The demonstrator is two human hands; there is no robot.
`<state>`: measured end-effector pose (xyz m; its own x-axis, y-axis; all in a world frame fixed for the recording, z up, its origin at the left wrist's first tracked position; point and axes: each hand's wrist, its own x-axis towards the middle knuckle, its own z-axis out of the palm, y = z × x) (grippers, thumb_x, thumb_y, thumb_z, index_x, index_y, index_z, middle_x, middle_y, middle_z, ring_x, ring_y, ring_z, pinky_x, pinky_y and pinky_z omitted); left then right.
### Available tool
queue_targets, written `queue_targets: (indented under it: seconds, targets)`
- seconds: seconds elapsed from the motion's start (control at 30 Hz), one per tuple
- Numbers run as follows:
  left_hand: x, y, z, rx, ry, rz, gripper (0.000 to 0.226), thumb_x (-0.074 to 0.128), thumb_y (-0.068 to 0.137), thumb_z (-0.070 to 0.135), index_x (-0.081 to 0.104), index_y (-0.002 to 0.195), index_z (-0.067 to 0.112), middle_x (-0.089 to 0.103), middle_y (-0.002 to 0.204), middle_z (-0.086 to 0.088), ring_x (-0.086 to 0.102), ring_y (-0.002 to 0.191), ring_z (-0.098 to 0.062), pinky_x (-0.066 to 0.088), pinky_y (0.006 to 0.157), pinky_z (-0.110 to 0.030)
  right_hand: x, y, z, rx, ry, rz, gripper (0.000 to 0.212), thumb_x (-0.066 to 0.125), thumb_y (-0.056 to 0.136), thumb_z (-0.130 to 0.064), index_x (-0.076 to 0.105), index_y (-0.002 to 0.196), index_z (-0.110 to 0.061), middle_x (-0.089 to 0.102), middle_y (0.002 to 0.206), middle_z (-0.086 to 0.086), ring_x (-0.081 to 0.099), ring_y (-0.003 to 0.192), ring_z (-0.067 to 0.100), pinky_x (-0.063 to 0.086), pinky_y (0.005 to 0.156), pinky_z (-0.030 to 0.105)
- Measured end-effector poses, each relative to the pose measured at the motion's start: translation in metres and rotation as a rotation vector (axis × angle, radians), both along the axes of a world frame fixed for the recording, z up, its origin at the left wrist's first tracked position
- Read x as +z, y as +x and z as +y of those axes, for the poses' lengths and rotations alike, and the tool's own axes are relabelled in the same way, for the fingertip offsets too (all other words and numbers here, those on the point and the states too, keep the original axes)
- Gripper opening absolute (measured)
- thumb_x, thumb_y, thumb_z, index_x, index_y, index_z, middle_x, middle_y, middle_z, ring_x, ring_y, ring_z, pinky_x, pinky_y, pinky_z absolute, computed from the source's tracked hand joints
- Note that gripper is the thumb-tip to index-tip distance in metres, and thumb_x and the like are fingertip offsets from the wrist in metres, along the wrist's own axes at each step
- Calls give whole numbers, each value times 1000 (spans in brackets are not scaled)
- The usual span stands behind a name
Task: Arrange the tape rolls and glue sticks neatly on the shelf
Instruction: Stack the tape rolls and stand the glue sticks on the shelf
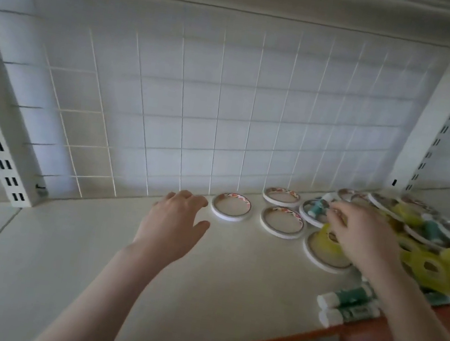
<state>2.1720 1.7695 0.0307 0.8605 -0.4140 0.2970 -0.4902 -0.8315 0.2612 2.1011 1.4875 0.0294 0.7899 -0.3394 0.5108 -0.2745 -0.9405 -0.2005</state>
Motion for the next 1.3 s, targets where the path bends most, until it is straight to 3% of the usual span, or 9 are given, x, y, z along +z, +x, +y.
queue_targets:
  seconds: [0.07,0.17,0.23,0.47,0.67,0.8,1.07,1.23,1.3]
  targets:
    - [-3,3,-15,59,0,11,42,53,92,35,47,132,24,50,130,3,44,119,-19,37,96,-30,3,20,-16,81,-17,38,28,46,96,-28,63,115,-16,67,99,3,52,76,16,36,57,27]
    - [-8,2,-36,146,-31,41,41,54,91,34,48,131,24,50,131,3,43,121,-19,38,96,-30,6,52,-33,218,-85,91,26,46,96,-28,67,103,-14,67,97,4,57,87,22,44,69,31]
    - [-12,1,-47,187,-25,52,41,54,91,33,49,131,25,50,131,3,43,122,-19,38,95,-31,4,72,-38,306,-115,166,26,45,95,-28,66,100,-13,65,96,3,55,89,23,40,67,31]
    - [-29,10,-72,281,-3,65,38,48,94,25,46,132,25,48,131,6,42,121,-17,41,91,-31,-14,112,-30,516,-117,336,31,46,95,-31,61,116,-15,62,116,5,52,110,26,42,86,35]
    - [-44,28,-78,196,22,26,41,46,95,19,44,136,23,40,144,8,33,133,-15,33,103,-31,-28,118,-28,531,-252,299,14,46,92,-16,58,97,-21,64,96,1,57,94,24,34,65,31]
    - [-56,28,-77,176,-13,30,38,43,96,21,48,133,22,42,143,8,33,133,-13,30,102,-26,-32,121,-28,510,-284,285,11,49,89,-10,58,86,-16,62,85,-1,56,82,22,35,61,31]
    - [-56,22,-73,91,-34,-63,16,57,91,32,62,93,17,63,103,3,52,107,-19,36,88,-28,-13,106,-26,621,-89,342,16,53,91,-21,68,95,-25,66,83,-3,58,78,19,45,68,30]
    - [-39,10,-67,151,-37,-54,18,51,95,30,58,94,15,61,96,1,53,93,-22,35,73,-30,12,90,-23,637,-8,328,16,56,88,-19,69,94,-25,68,87,-5,59,81,19,48,71,31]
    - [-34,6,-61,189,-64,-59,18,48,96,30,57,94,14,60,96,1,52,93,-21,37,72,-31,20,83,-22,652,-7,271,16,55,87,-18,69,89,-26,65,82,-10,56,79,17,42,65,29]
